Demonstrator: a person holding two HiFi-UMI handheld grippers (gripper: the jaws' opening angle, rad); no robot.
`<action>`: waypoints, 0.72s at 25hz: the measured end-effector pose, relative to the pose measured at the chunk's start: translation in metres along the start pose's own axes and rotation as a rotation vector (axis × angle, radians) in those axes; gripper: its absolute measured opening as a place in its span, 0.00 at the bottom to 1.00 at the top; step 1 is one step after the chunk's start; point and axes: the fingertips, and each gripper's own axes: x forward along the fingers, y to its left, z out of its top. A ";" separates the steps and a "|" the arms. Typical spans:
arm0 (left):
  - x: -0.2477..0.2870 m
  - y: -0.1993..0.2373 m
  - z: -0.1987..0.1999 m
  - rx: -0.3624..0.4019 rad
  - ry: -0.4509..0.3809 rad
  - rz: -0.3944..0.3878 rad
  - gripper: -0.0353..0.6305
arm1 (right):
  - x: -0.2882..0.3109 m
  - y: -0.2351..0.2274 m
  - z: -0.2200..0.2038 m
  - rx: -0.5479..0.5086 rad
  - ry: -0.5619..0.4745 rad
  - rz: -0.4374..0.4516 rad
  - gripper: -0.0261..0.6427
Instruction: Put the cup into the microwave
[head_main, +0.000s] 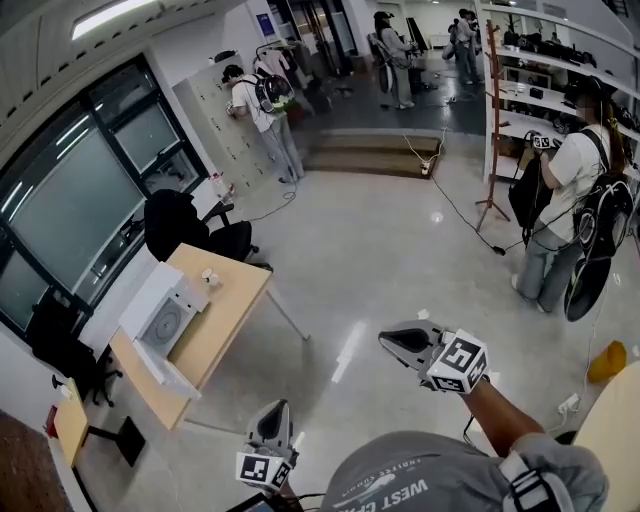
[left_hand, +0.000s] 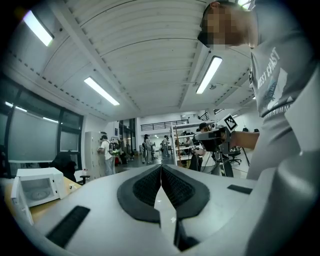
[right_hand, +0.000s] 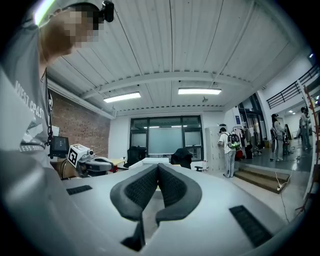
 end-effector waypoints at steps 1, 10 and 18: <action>0.000 0.000 0.000 0.000 0.003 0.001 0.09 | 0.000 0.000 0.002 0.012 -0.013 0.006 0.06; 0.013 -0.007 0.001 0.004 0.025 0.021 0.09 | -0.003 -0.023 -0.002 0.073 -0.040 0.006 0.07; 0.044 -0.027 -0.004 0.014 0.043 0.046 0.09 | -0.017 -0.061 -0.019 0.102 -0.036 0.023 0.07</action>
